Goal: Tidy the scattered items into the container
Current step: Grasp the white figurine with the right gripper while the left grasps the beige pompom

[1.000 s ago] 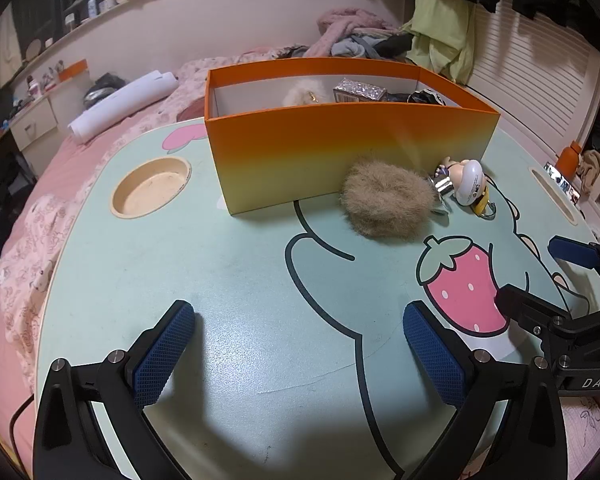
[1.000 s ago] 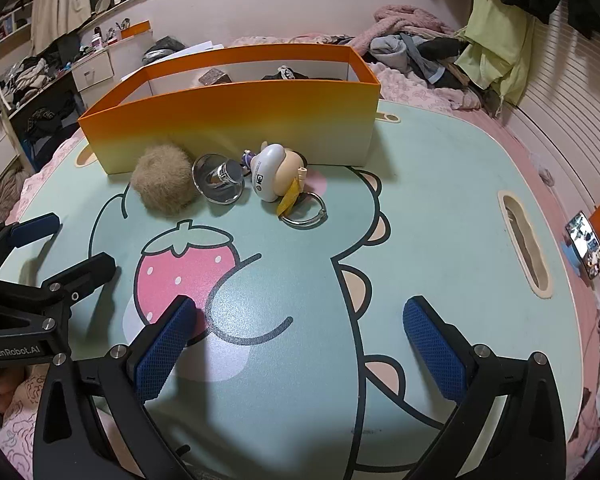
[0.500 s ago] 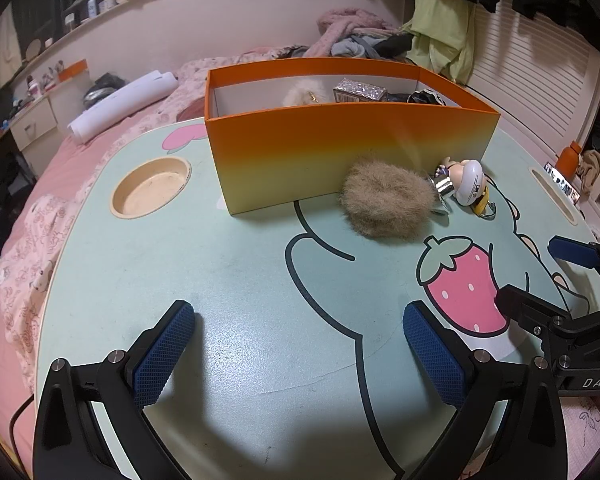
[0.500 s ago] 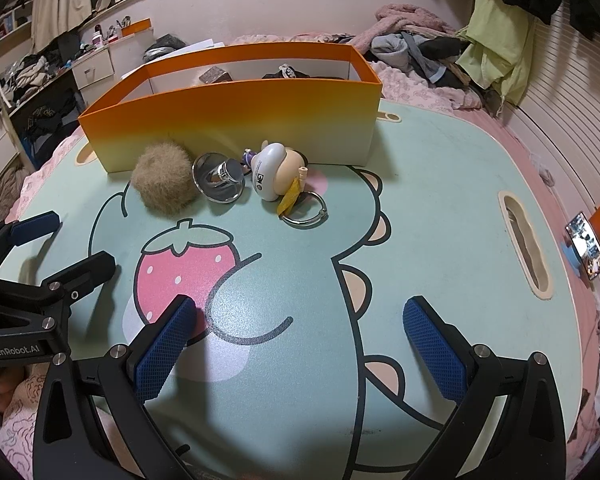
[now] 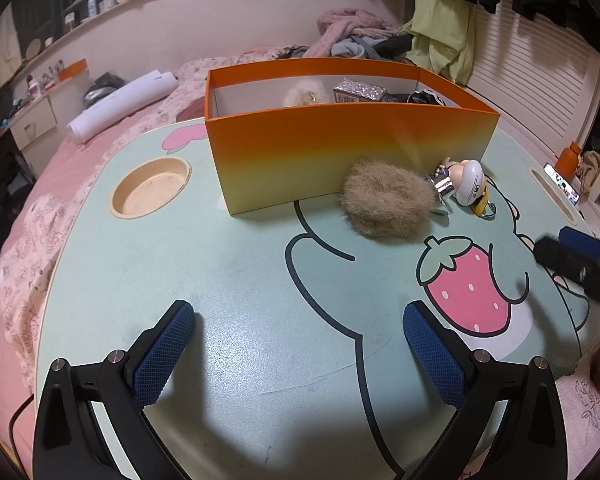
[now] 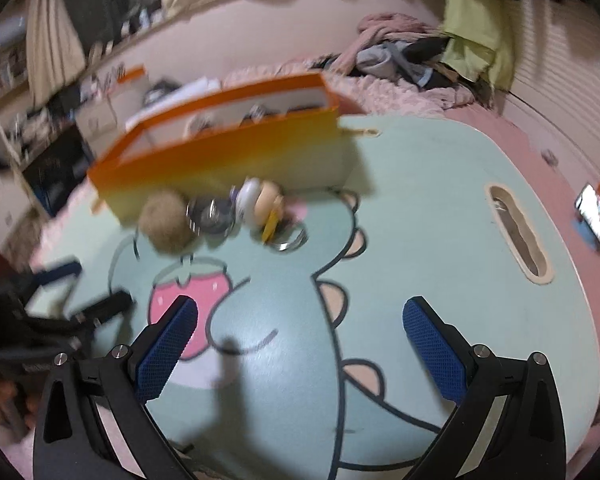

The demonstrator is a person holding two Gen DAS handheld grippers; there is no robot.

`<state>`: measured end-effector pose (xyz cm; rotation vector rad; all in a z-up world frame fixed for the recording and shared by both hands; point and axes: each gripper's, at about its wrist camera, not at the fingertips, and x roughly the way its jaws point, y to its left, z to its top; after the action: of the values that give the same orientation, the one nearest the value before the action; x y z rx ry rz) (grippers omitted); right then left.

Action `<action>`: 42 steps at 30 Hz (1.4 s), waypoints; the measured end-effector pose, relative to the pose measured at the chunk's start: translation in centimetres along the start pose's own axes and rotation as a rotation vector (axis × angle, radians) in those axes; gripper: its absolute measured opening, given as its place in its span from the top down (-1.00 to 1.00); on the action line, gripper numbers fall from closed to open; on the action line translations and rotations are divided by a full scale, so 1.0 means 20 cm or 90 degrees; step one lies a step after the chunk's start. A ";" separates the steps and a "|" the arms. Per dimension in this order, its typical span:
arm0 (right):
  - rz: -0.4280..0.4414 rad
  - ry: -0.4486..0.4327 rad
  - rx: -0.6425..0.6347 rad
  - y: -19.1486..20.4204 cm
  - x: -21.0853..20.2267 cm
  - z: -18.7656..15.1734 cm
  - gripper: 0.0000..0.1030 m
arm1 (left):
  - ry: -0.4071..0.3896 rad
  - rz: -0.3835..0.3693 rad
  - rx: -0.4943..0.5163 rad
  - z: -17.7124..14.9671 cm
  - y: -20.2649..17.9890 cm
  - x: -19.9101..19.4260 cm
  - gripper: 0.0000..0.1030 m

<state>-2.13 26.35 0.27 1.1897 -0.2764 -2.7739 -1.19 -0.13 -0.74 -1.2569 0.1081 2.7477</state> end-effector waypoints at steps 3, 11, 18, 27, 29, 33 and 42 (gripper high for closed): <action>-0.002 0.017 0.029 -0.02 0.03 0.04 -0.82 | 0.000 0.000 0.000 0.00 0.00 0.00 -1.00; -0.002 0.031 0.032 0.09 0.14 0.25 -0.61 | 0.000 0.000 0.000 0.00 0.00 0.00 -1.00; -0.013 0.075 0.021 0.16 0.31 0.28 0.00 | 0.000 0.000 0.000 0.00 0.00 0.00 -1.00; 0.021 0.041 0.023 0.11 0.15 0.22 0.30 | -0.001 0.000 -0.001 0.01 0.00 0.01 -1.00; 0.031 0.030 0.019 0.09 0.08 0.19 0.30 | -0.001 -0.001 -0.003 0.01 0.00 0.01 -1.00; 0.031 0.031 -0.005 0.08 0.02 0.09 0.30 | 0.001 -0.030 -0.014 0.04 0.00 0.00 -1.00; 0.044 0.012 -0.005 0.07 -0.01 0.03 0.30 | -0.032 -0.079 -0.010 0.30 -0.10 0.03 -0.94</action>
<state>-2.35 25.07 1.02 1.1800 -0.2979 -2.7020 -5.84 2.52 2.68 -1.1562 0.0033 2.6768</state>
